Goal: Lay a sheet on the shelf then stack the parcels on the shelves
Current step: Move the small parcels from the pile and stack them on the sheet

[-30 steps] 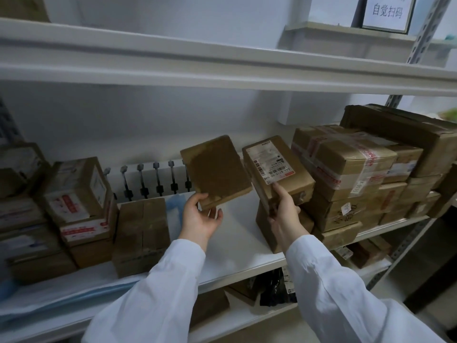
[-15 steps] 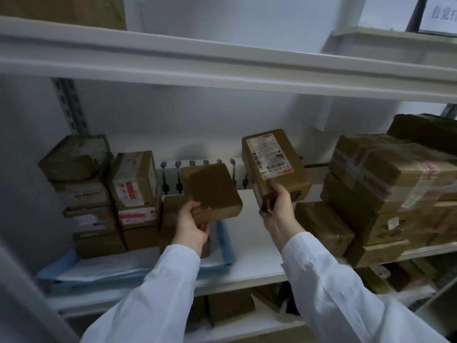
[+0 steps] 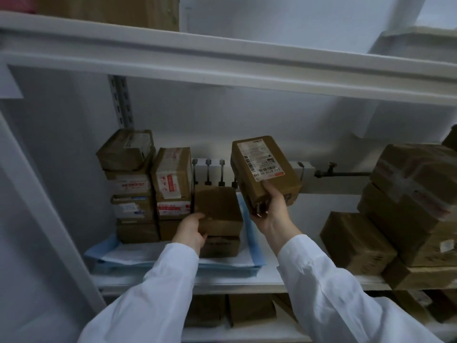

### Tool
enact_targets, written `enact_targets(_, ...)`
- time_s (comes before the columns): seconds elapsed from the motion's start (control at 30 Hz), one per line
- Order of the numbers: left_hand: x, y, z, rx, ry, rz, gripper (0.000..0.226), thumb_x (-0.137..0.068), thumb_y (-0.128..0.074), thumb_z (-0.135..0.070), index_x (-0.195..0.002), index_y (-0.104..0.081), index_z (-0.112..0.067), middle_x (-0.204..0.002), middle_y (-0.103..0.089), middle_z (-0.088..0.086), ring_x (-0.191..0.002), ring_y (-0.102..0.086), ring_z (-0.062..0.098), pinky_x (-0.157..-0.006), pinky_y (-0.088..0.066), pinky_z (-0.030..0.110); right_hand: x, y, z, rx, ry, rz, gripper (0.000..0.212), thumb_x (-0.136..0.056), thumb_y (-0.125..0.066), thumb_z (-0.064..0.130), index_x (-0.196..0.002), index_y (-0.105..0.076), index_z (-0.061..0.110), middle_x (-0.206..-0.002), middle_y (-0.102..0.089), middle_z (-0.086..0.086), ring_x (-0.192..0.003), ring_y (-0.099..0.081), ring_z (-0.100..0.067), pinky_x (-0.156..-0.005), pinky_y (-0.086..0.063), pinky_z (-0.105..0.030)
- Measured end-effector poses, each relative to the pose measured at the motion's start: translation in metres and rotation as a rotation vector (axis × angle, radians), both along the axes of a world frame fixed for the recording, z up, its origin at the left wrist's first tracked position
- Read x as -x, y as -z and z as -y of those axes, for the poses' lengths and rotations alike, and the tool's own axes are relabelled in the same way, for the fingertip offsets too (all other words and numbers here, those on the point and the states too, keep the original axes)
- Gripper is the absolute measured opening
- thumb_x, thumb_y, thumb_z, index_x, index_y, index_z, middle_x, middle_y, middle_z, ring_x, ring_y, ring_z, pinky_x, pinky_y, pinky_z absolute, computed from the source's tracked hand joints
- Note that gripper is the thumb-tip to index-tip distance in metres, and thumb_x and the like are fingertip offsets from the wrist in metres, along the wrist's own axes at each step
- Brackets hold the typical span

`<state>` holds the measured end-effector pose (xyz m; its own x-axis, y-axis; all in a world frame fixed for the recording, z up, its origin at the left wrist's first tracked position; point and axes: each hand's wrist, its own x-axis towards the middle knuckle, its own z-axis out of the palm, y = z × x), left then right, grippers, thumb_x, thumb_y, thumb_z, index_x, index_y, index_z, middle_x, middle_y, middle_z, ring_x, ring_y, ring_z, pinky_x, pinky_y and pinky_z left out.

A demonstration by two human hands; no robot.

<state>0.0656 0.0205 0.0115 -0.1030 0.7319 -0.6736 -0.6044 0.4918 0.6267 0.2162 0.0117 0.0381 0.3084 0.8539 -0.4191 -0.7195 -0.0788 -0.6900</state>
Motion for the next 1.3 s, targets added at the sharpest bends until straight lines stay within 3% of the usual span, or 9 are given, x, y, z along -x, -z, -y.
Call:
enact_targets(0.1,-0.001,0.001,-0.002,-0.043,0.062,-0.094,0.023,-0.087,-0.061,-0.015,-0.109,-0.052,-0.012,-0.099,-0.053,0.01,-0.114,-0.049,0.034,-0.101,-0.039,0.044,0.009,-0.004,0.002,0.005,-0.044,-0.006,0.064,-0.082,-0.069,0.032,-0.137,-0.039,0.02,-0.131,-0.055,-0.009,-0.122,-0.05,-0.032,-0.107,-0.037,-0.05)
enact_targets(0.27,0.002,0.01,-0.01,-0.043,0.016,-0.258,0.048,-0.078,-0.065,-0.027,-0.122,-0.054,-0.013,-0.118,-0.056,0.01,-0.109,-0.053,0.033,-0.092,-0.044,0.042,0.02,-0.014,0.011,0.035,-0.074,-0.006,0.067,-0.086,-0.065,0.03,-0.143,-0.031,0.018,-0.141,-0.046,-0.011,-0.133,-0.04,-0.035,-0.112,-0.029,-0.053)
enact_targets(0.33,-0.001,0.01,-0.007,-0.108,-0.095,-0.336,0.035,-0.084,-0.061,-0.027,-0.115,-0.052,-0.014,-0.116,-0.053,0.007,-0.106,-0.051,0.027,-0.087,-0.04,0.038,0.027,-0.021,0.012,0.034,-0.109,-0.03,0.063,-0.088,-0.063,0.032,-0.142,-0.035,0.017,-0.141,-0.047,-0.011,-0.132,-0.04,-0.035,-0.111,-0.028,-0.054)
enact_targets(0.53,-0.031,-0.018,0.007,-0.478,0.175,-0.127,0.053,-0.082,-0.063,-0.047,-0.123,-0.049,-0.018,-0.115,-0.06,-0.001,-0.108,-0.054,0.017,-0.095,-0.041,0.035,0.055,-0.026,0.008,-0.052,-0.204,-0.177,0.062,-0.083,-0.068,0.035,-0.136,-0.044,0.012,-0.129,-0.057,-0.017,-0.12,-0.051,-0.036,-0.093,-0.041,-0.049)
enact_targets(0.7,-0.036,-0.031,0.004,-0.434,0.236,-0.073,0.087,-0.057,-0.074,-0.058,-0.134,-0.046,-0.028,-0.129,-0.056,0.002,-0.118,-0.052,0.024,-0.105,-0.038,0.044,0.066,-0.032,0.013,-0.043,-0.261,-0.193,0.06,-0.089,-0.059,0.04,-0.138,-0.044,0.008,-0.136,-0.053,-0.016,-0.13,-0.046,-0.032,-0.108,-0.036,-0.04)
enact_targets(0.83,-0.023,-0.029,0.004,-0.417,0.261,-0.151,0.065,-0.075,-0.061,-0.058,-0.13,-0.049,-0.026,-0.124,-0.058,0.005,-0.112,-0.053,0.025,-0.096,-0.042,0.043,0.053,-0.028,0.006,0.029,0.026,-0.012,0.061,-0.078,-0.068,0.046,-0.128,-0.047,0.017,-0.113,-0.063,-0.012,-0.098,-0.063,-0.028,-0.08,-0.054,-0.041)
enact_targets(0.93,-0.011,-0.029,0.002,-0.345,0.236,-0.142,0.061,-0.081,-0.056,-0.057,-0.132,-0.045,-0.026,-0.126,-0.055,0.007,-0.118,-0.048,0.028,-0.091,-0.04,0.045,0.038,-0.027,-0.002,0.08,0.17,0.088,0.062,-0.083,-0.062,0.045,-0.136,-0.037,0.024,-0.127,-0.055,-0.008,-0.111,-0.056,-0.03,-0.097,-0.047,-0.05)
enact_targets(1.1,0.0,-0.026,0.005,-0.307,0.231,-0.2,0.064,-0.081,-0.055,-0.058,-0.134,-0.042,-0.024,-0.128,-0.053,0.009,-0.117,-0.047,0.029,-0.09,-0.041,0.045,0.039,-0.026,0.004,0.103,-0.044,0.113,0.013,-0.095,-0.049,0.021,-0.099,-0.058,0.013,-0.101,-0.066,-0.009,-0.102,-0.062,-0.03,-0.1,-0.046,-0.048)
enact_targets(1.3,0.011,-0.029,-0.006,-0.305,0.251,-0.476,0.082,-0.079,-0.044,-0.073,-0.139,-0.038,-0.018,-0.138,-0.048,0.012,-0.124,-0.045,0.032,-0.107,-0.036,0.047,0.047,-0.015,0.001,0.129,-0.064,0.155,0.027,-0.097,-0.047,0.022,-0.116,-0.058,0.008,-0.105,-0.067,-0.007,-0.092,-0.063,-0.026,-0.098,-0.047,-0.042)
